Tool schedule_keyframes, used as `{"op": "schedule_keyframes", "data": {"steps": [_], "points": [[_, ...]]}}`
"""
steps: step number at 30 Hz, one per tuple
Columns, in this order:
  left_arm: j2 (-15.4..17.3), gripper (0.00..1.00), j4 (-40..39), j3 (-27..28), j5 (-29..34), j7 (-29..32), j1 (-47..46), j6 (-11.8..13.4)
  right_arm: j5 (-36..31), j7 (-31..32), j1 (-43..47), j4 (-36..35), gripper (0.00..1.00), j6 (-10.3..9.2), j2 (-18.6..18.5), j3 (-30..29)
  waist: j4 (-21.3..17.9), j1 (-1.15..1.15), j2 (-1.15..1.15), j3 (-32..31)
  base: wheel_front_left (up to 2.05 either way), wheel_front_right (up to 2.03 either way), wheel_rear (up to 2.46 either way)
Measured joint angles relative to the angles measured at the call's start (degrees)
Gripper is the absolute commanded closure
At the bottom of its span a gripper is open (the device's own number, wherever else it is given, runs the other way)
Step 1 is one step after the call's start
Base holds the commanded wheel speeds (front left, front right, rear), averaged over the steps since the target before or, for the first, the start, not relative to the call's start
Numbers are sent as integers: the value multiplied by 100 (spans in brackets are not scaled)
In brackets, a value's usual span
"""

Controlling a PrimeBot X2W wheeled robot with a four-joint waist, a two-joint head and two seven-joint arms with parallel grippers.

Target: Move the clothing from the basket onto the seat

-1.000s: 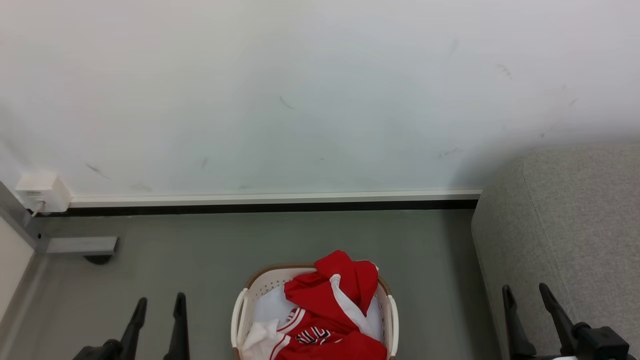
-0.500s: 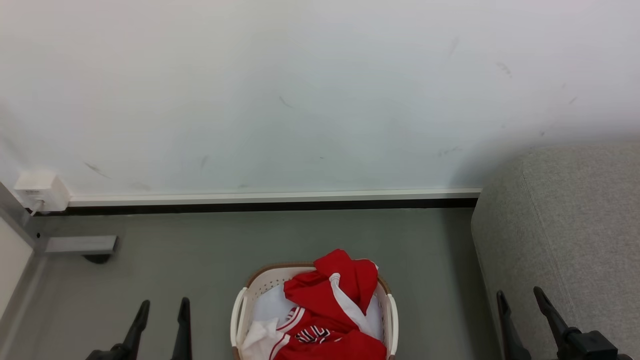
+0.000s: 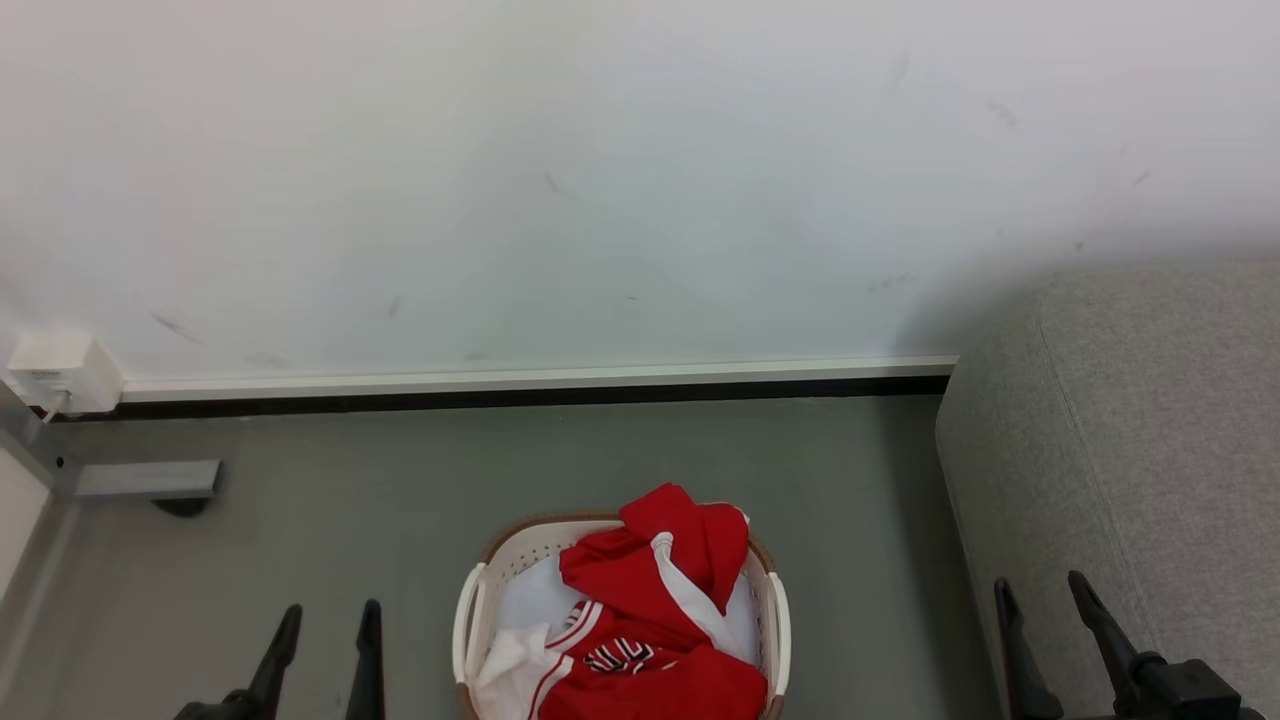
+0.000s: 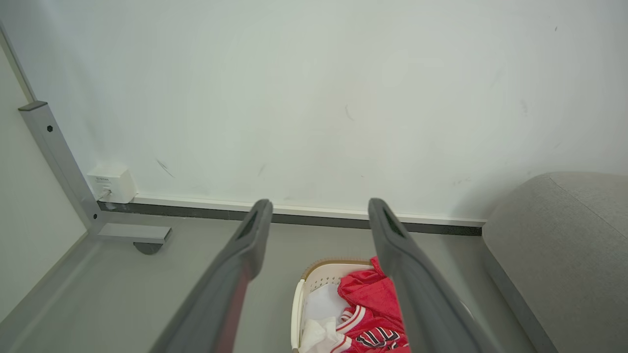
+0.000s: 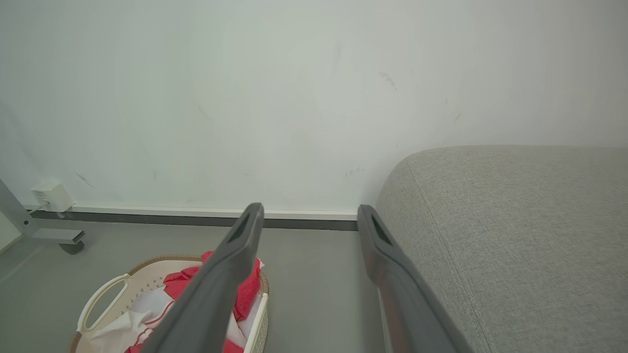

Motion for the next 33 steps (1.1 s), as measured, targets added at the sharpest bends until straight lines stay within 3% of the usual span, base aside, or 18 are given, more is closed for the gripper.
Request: {"op": "schedule_keyframes", "data": {"steps": [11,18,23,33], "points": [[14,0,57,-111,21,-1,-654,-58,-12,-9,-414,-282,0,0,-3,51,-239,0,0,627,0,0,0],[343,0,358,-853,16,-1,-1880,-76,-27,-10,-888,-711,0,0,-8,35,-491,1,0,1501,0,0,0],[655,0,957,-1569,16,-1,-2956,-89,20,-10,-1216,-1137,0,0,-13,56,-687,1,0,2269,0,0,0],[1223,0,3134,-2978,-143,225,-4787,-90,109,-10,-1522,-1841,0,0,-19,205,-1074,2,0,3743,0,0,0]]}}
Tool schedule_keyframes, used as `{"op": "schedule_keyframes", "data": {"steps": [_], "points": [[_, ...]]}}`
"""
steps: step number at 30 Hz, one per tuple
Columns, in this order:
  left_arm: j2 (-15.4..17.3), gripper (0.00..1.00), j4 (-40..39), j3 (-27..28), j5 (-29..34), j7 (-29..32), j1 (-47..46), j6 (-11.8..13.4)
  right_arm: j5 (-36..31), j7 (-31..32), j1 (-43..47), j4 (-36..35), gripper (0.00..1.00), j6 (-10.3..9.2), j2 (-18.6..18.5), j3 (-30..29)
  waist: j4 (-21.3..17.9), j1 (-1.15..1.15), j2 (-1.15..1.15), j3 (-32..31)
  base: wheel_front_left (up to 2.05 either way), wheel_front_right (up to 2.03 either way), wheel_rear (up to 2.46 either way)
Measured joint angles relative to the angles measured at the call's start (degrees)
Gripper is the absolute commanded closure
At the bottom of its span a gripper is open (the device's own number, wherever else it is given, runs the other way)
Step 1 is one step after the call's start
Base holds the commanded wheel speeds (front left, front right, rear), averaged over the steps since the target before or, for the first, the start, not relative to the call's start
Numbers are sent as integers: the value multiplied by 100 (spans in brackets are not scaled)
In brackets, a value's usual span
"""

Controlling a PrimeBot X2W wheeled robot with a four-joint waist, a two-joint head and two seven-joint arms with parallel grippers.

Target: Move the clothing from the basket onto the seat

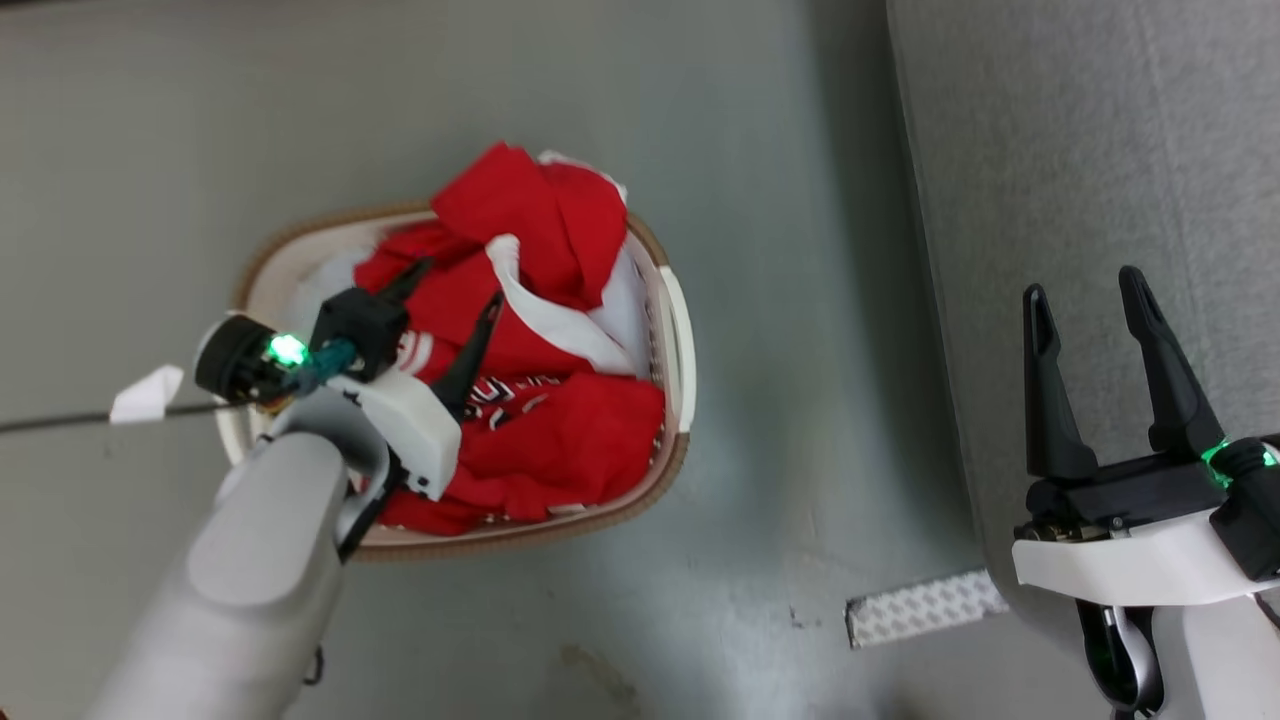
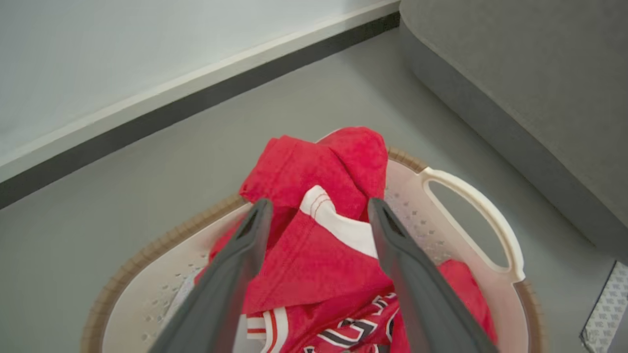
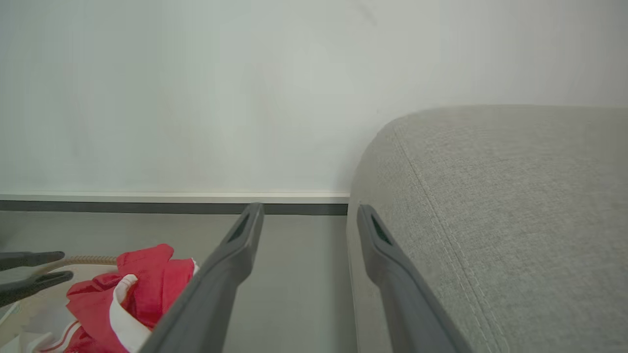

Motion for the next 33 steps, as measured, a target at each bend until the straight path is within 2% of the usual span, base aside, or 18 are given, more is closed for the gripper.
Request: {"op": "schedule_keyframes", "data": {"steps": [5,9,18,23,27,32,33], "points": [[204,0,631,-686,-302,112,-544,0,31,0,-53,-120,0,0,0,73,-159,0,0,527,0,0,0],[326,0,861,-958,-608,47,-942,0,33,0,-47,-141,0,0,0,75,-231,-1,0,775,0,0,0],[301,0,1002,-1448,-1474,-85,-1376,0,-16,0,-30,-178,0,0,1,103,-224,-1,0,979,0,0,0],[281,0,892,-1771,-2241,9,-1530,0,-71,0,-11,-205,0,0,1,88,-241,-2,0,1107,0,0,0],[434,0,934,-2098,-2509,51,-1717,0,-100,0,10,-241,0,0,1,86,-249,-1,0,1240,0,0,0],[407,0,1134,-2474,-2743,20,-1773,1,-152,0,80,-279,0,0,1,49,-234,-2,0,1317,0,0,0],[390,54,1167,-2563,-2791,16,-1776,1,-154,0,83,-286,0,0,1,40,-224,-2,0,1325,0,0,0]]}}
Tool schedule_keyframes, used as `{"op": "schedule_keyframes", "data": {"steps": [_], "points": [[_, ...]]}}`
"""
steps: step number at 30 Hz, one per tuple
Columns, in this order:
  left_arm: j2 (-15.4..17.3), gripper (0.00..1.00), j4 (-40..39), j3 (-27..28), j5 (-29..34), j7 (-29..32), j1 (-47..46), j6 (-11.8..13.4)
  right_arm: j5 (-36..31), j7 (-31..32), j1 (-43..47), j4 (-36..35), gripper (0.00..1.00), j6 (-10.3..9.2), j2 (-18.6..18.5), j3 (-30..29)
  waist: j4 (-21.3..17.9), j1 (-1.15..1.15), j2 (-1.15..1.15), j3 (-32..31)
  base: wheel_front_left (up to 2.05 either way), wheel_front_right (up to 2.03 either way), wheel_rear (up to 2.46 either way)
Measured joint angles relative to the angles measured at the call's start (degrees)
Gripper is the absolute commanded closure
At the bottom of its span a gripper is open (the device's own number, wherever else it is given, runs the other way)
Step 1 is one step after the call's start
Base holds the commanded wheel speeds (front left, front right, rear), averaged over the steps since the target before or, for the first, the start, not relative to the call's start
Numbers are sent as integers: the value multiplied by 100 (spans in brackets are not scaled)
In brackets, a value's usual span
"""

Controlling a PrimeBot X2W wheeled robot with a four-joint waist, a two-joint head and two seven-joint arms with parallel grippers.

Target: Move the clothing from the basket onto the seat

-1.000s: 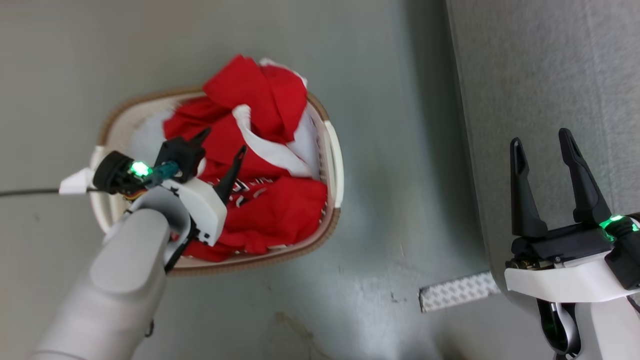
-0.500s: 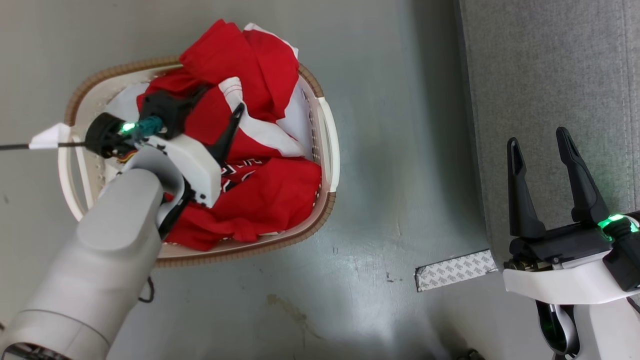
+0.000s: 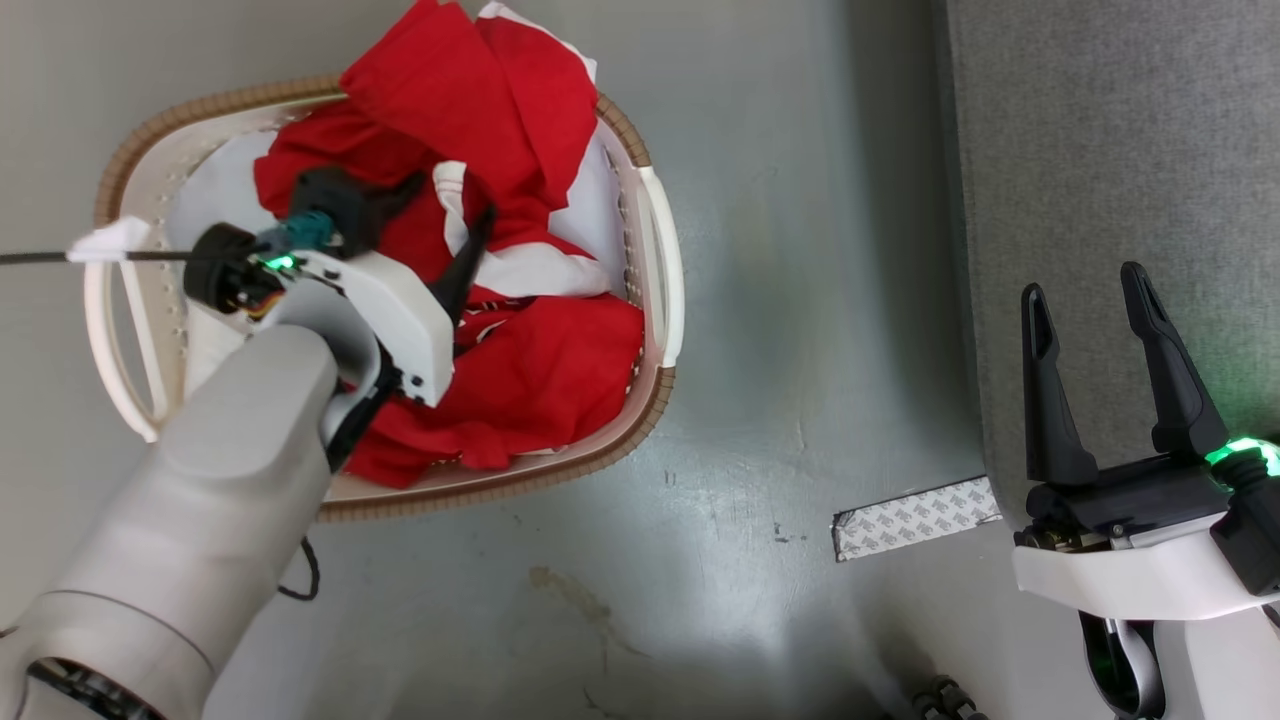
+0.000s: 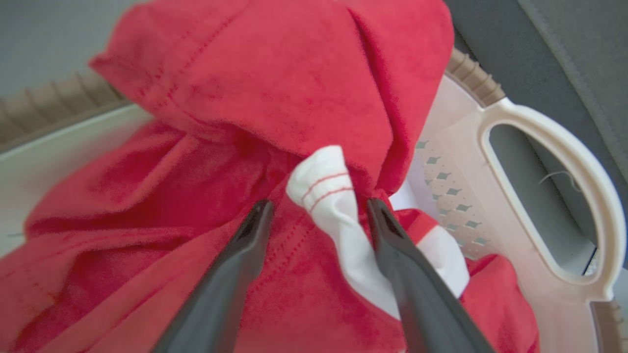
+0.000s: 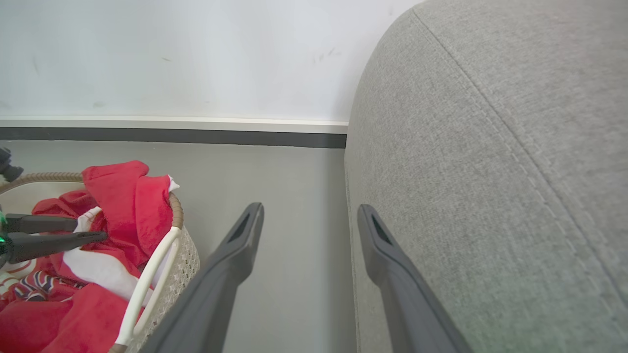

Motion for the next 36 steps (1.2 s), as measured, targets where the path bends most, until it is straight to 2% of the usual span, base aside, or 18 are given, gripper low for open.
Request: {"op": "schedule_keyframes", "data": {"steps": [1,7,12,18,25,31,36], "points": [[-16,100,32,-86,-27,-5,-3,0,-7,-1,7,-5,0,0,0,-8,12,0,0,6,0,0,0],[-101,100,96,-552,-191,-121,-67,0,-48,0,-47,13,0,0,1,-24,92,0,0,-17,0,0,0],[-115,100,-122,-521,-459,-226,-13,0,-78,-1,-140,141,0,0,2,-64,234,0,0,-279,0,0,0],[22,100,-1063,232,-491,-241,621,0,-103,0,-155,378,0,0,4,-22,431,-1,0,-899,0,0,0],[53,100,-2064,1060,-308,-242,1629,9,-56,0,1,717,0,0,5,125,633,-2,0,-1963,0,0,0],[62,100,-2854,1422,-229,-242,2310,189,4,0,338,937,0,0,3,369,766,-2,0,-3000,0,0,0],[180,100,-3410,1460,-243,-193,2759,417,37,0,592,1029,0,0,4,688,836,-3,0,-3831,0,0,0]]}}
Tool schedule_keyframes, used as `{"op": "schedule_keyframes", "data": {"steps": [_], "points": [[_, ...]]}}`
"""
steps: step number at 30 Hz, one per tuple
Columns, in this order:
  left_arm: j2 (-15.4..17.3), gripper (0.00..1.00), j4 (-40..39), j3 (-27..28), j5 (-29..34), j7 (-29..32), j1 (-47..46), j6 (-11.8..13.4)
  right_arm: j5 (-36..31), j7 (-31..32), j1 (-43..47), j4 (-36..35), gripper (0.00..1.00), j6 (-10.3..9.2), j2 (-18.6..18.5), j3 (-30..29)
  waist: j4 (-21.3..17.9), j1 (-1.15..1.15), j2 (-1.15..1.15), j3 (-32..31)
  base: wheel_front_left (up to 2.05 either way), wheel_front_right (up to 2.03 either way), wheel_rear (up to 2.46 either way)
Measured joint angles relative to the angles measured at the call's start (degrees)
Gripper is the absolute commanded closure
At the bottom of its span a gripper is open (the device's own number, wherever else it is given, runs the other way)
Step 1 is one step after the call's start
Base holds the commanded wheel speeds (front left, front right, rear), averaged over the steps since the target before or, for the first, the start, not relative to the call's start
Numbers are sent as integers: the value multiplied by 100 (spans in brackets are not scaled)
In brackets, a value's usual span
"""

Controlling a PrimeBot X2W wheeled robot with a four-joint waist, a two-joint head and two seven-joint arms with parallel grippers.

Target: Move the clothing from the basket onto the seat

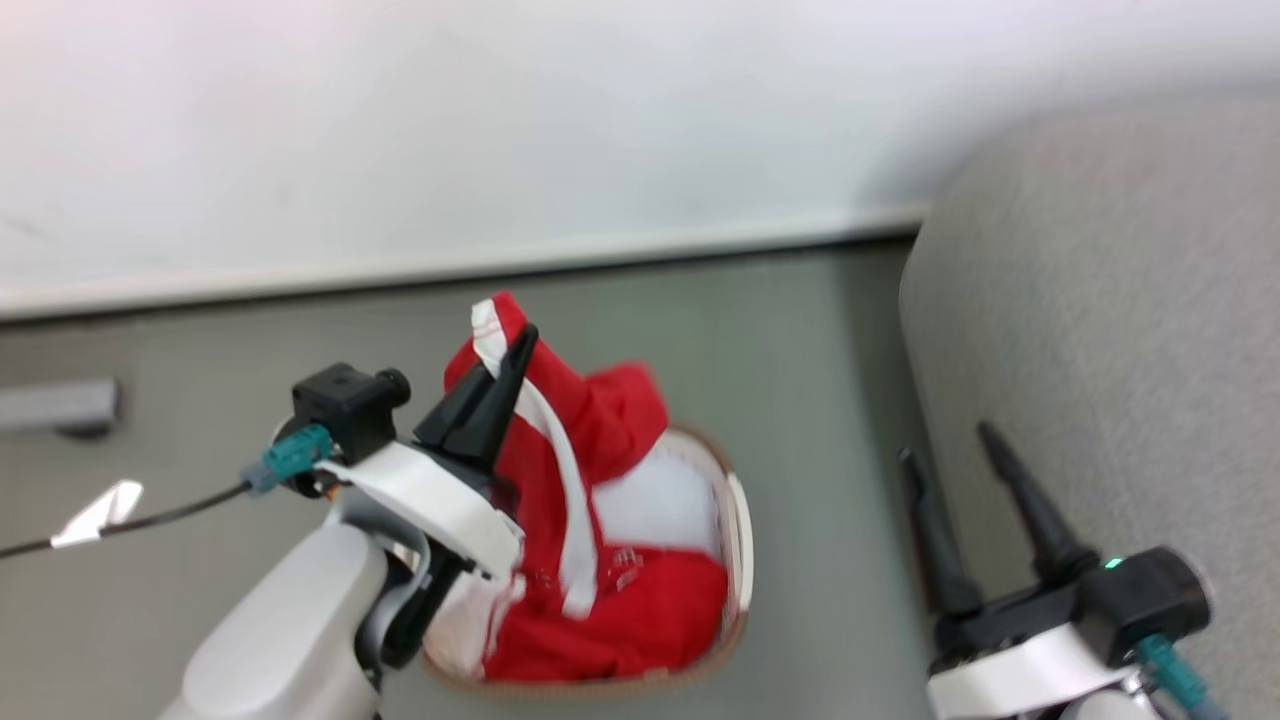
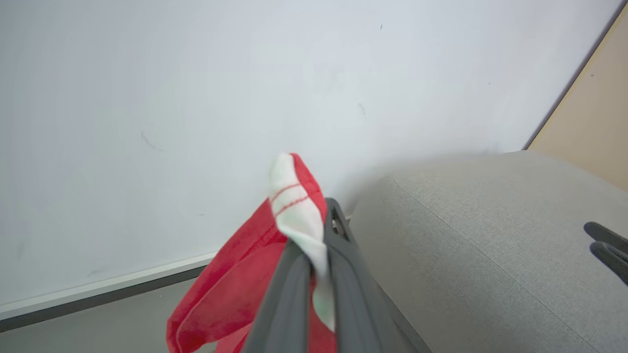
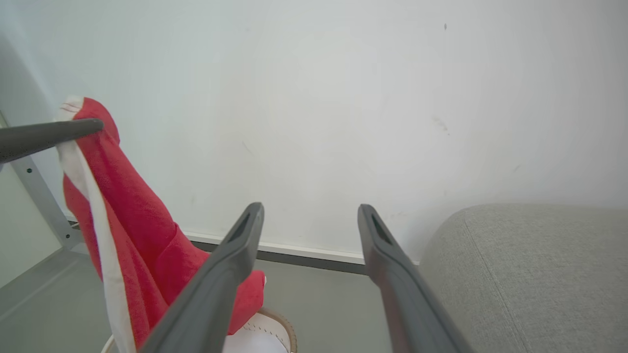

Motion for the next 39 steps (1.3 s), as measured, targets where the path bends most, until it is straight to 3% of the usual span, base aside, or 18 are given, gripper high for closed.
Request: {"op": "schedule_keyframes", "data": {"steps": [9,17,22,30,31,32,39], "points": [[198,100,-1294,-36,-40,559,474,612,5,0,318,-69,0,0,1,1082,57,-1,0,-1255,0,0,0],[365,100,-2176,-110,4,921,690,987,18,-1,-151,-113,0,0,3,2116,148,0,0,-1645,0,0,0],[261,100,-2503,-385,75,1062,742,993,69,-2,-549,245,0,0,5,2550,247,2,0,-1667,0,0,0],[-20,100,-2808,-820,170,1254,771,934,36,-3,-984,1390,0,0,0,2577,469,2,0,-1707,0,0,0],[-37,100,-2831,-835,170,1261,771,933,140,-3,-987,1551,56,0,-1,2666,495,2,0,-1712,0,0,0],[-51,100,-2841,-854,170,1263,771,933,342,-1,-984,1677,100,0,-4,2772,520,2,0,-1717,0,0,0],[21,100,-2652,-789,218,1202,811,1042,1351,0,-1032,1626,100,0,1,2653,533,2,0,-1697,0,0,0]]}}
